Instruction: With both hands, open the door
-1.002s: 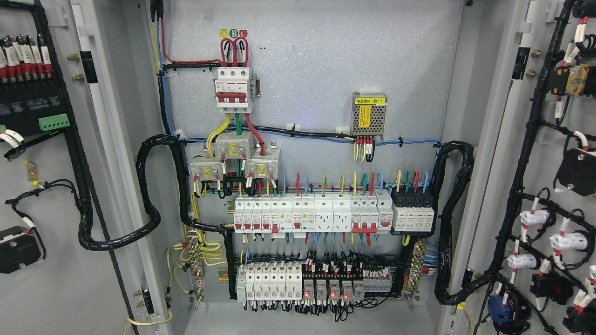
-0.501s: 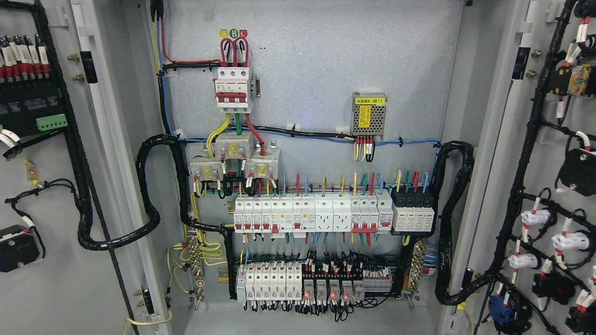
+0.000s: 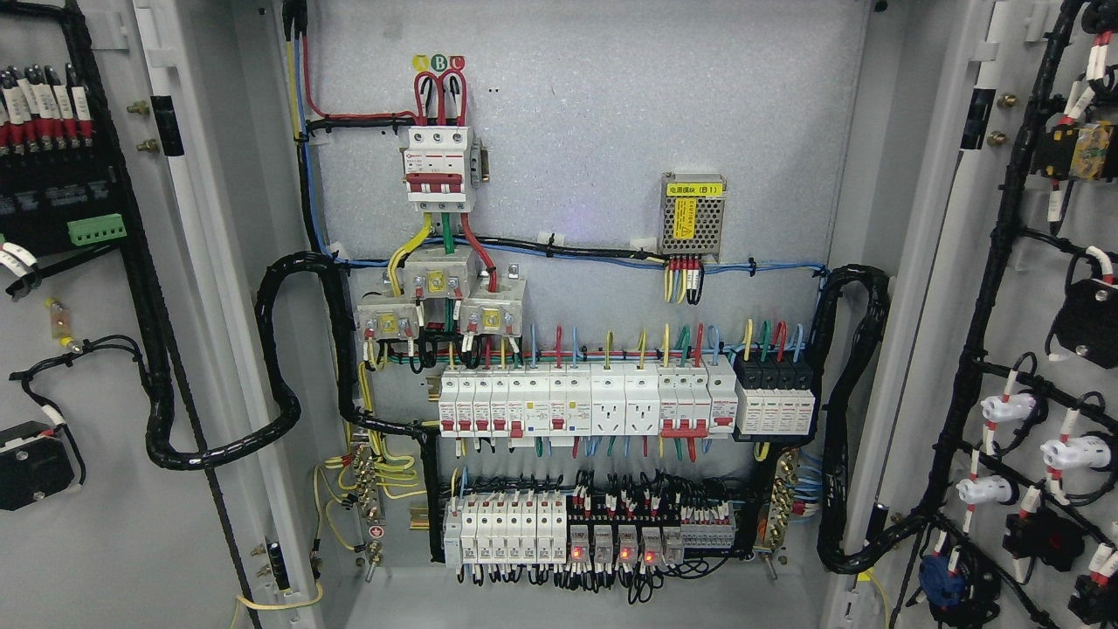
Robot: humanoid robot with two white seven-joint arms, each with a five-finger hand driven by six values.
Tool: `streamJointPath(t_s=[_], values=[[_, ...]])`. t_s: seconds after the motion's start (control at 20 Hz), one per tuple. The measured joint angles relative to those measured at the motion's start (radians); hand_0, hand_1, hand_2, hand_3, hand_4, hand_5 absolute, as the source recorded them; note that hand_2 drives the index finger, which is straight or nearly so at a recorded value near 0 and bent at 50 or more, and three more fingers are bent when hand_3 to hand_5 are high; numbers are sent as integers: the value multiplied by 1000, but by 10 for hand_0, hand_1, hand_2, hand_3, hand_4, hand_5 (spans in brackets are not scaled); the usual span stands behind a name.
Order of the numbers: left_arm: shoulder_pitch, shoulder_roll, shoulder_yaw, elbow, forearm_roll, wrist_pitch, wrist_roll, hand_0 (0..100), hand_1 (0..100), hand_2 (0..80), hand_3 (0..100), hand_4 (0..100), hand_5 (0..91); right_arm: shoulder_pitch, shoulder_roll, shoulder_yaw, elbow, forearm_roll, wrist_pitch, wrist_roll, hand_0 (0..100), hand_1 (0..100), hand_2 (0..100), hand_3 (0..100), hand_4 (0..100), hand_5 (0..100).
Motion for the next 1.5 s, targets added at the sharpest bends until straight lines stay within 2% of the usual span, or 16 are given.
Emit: streamJointPath(t_s=[0.45,0.65,0.75,0.95,1.15,1.3,1.5], values=[[15,-29,-5,-81,-10,19,9,289,0,28,27,33,0,-3,2,6,-4,2,-1,-1,219,0,0,0,0,0],[19,-63,-27,-148,-54,22,72,289,0,28,27,33,0,-9,7,11,-9,3,-1,-2,219,0,0,0,0,0],[19,-93,-46,-188,-109,22,114,289,0,28,27,33,0,-10,9,12,-12,3,-1,-2,219,0,0,0,0,0],[12,-184,-106,-262,-270,24,186,289,0,28,28,32,0,-19,18,15,-18,8,-1,-3,219,0,0,0,0,0],[-1,-285,-188,-320,-401,25,304,290,0,29,28,33,0,-43,36,19,-23,48,1,-4,219,0,0,0,0,0],[-8,-356,-252,-357,-487,23,393,290,0,28,28,33,0,-68,65,34,-27,101,3,-4,219,0,0,0,0,0],[-12,-432,-333,-395,-557,11,465,289,0,28,28,33,0,-99,119,66,-31,181,3,-4,219,0,0,0,0,0]])
